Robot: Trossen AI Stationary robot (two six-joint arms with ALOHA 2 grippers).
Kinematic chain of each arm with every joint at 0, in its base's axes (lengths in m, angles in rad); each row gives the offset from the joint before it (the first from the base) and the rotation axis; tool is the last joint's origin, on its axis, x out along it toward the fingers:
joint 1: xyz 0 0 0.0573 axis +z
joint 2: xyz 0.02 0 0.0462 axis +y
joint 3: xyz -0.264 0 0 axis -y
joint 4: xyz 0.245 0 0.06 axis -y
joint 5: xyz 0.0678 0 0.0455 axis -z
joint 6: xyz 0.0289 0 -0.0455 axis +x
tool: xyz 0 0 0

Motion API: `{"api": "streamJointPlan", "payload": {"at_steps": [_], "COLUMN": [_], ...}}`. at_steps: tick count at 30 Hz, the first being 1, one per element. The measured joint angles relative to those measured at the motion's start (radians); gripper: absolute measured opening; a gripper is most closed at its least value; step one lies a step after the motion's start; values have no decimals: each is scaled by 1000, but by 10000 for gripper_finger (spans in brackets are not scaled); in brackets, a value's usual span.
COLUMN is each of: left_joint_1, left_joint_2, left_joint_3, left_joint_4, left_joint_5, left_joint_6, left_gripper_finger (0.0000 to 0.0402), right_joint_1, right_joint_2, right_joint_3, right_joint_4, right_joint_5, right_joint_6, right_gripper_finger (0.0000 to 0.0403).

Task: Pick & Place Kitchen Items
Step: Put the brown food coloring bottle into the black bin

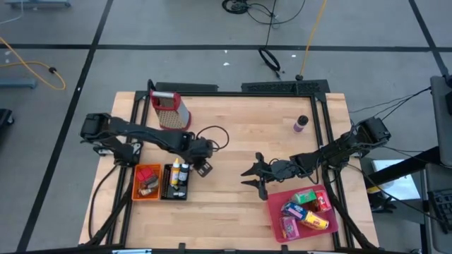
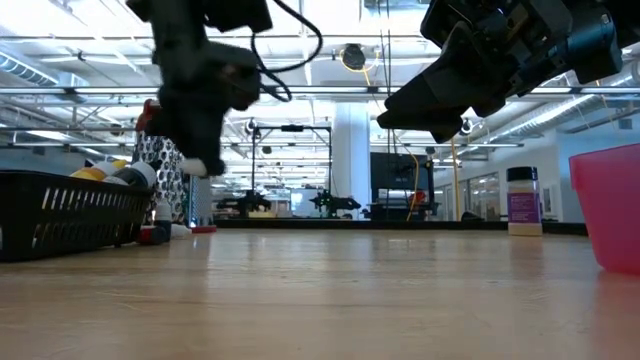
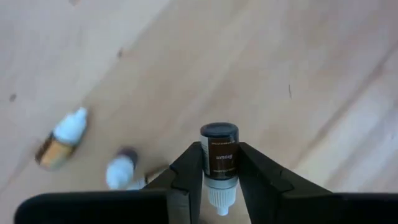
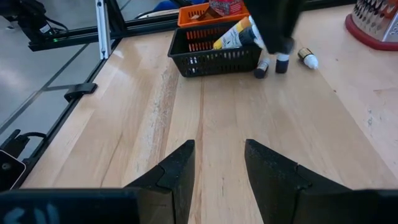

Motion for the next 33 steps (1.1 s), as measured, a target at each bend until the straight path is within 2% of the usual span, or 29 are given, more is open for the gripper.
{"api": "streamJointPlan", "payload": {"at_steps": [7,14,20,25,33], "left_joint_1": [-84,-191,-257,-280,-284], "left_joint_2": [-93,-119,-119,-119,-120], "left_joint_3": [0,0,0,0,1], "left_joint_4": [-116,-288,-305,-304,-304], "left_joint_5": [45,43,15,-32,-43], "left_joint_6": [-58,-227,-312,-283,-251], "left_gripper_finger": [91,92,92,93,93], "right_joint_1": [0,0,0,0,0], "right_joint_2": [0,0,0,0,0], "right_joint_3": [0,0,0,0,0], "right_joint_4": [-5,-6,-6,-6,-6], "right_joint_5": [0,0,0,0,0], "right_joint_6": [-8,-15,-15,-15,-15], "right_gripper_finger": [132,132,132,132,132]}}
